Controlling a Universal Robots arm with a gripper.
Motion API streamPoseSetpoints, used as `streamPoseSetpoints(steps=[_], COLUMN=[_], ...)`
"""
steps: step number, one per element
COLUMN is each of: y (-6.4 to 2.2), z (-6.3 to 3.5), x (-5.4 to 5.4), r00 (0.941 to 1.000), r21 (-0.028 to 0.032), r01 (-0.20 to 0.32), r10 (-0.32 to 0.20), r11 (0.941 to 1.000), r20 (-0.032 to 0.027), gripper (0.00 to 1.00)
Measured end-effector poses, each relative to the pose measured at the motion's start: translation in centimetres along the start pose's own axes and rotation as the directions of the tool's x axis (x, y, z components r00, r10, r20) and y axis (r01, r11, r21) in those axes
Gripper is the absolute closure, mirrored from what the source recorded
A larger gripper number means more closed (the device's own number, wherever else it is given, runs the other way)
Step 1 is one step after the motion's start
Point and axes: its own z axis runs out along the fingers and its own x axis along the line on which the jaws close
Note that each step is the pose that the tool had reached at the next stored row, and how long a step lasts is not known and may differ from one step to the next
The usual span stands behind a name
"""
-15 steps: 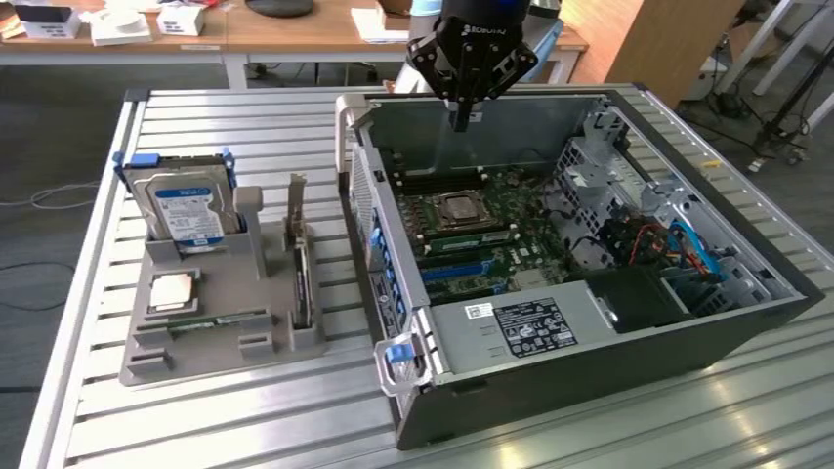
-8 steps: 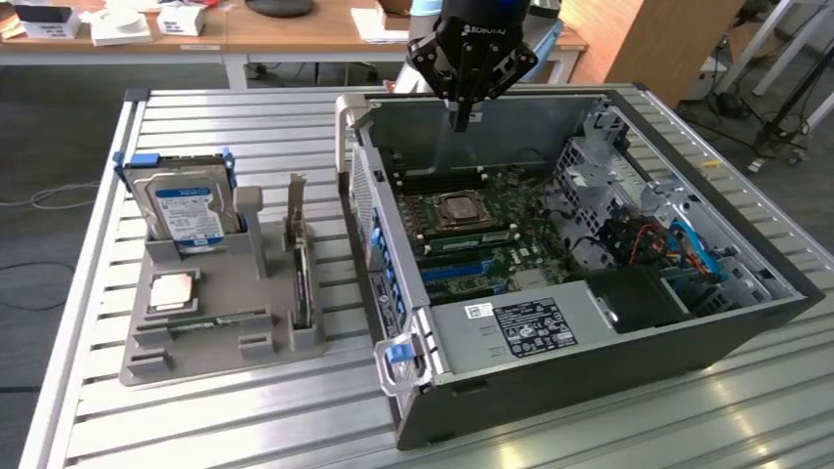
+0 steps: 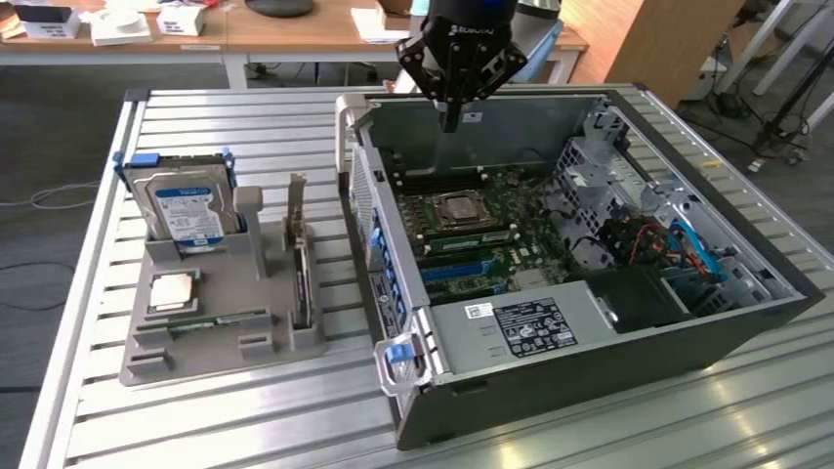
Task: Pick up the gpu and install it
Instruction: 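Reach for the gpu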
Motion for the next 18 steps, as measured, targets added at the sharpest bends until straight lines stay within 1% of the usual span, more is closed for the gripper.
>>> streamPoseSetpoints(steps=[5, 18], y=[-0.12, -0.34], z=[0.04, 0.27], x=[1.6, 4.3], r00=[1.0, 1.0], r21=[0.0, 0.0001], r01=[0.0, 0.0], r10=[0.0, 0.0], r11=[1.0, 1.0], r20=[-0.0001, -0.0001], gripper=[0.89, 0.89])
